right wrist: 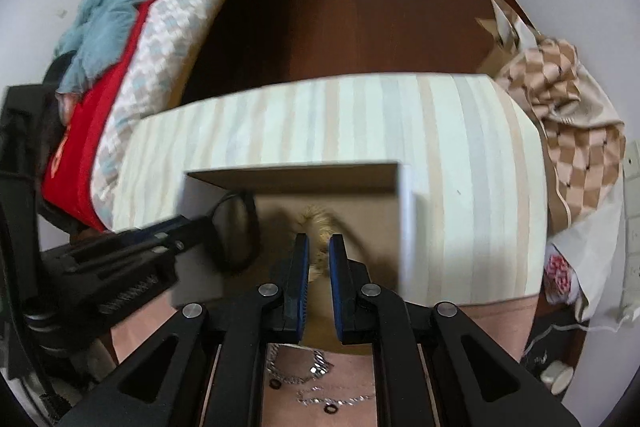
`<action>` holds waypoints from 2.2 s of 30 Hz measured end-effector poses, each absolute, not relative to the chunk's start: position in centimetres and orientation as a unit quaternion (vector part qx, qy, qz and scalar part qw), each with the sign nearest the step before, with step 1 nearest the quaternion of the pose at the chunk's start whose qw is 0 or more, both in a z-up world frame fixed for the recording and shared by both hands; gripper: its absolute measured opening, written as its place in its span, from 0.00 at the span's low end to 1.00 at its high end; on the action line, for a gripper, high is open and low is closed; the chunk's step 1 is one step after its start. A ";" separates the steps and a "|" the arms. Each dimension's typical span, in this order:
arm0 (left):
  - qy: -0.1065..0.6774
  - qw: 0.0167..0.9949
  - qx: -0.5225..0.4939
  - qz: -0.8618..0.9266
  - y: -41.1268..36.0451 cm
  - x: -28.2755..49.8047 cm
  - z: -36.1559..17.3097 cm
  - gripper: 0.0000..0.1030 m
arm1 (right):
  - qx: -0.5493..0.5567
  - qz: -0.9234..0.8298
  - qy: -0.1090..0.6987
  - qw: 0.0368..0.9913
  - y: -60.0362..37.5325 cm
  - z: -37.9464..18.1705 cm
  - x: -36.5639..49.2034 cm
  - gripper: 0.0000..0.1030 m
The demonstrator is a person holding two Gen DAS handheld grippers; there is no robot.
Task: Organize jewelry
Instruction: 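Carry the band and bead bracelet into the white box while both tools release them, then withdraw both tools from the box back toward the remaining jewelry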
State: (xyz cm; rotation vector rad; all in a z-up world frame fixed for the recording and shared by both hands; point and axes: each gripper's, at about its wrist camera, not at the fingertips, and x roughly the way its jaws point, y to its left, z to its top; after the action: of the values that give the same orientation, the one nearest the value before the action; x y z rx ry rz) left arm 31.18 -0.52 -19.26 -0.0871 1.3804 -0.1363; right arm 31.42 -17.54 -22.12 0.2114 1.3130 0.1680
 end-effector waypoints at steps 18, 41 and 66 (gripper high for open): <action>0.558 0.829 0.012 0.040 3.4 25.5 -15.4 0.99 | 0.005 0.021 0.574 0.819 -16.6 -20.2 26.0 0.93; 0.461 0.886 0.011 0.058 4.4 14.2 -5.4 0.99 | -0.018 -0.018 0.480 0.877 -15.3 -10.0 16.7 0.94; 0.427 0.902 -0.011 0.069 5.0 8.4 -5.9 0.99 | 0.034 -0.033 0.426 0.903 -17.4 -6.2 8.3 0.94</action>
State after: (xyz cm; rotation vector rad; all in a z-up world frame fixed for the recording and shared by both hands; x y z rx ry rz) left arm 8.37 5.00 -5.91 -0.0224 0.8825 0.1420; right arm 8.25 -17.43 -6.16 0.0713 0.8809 -0.0690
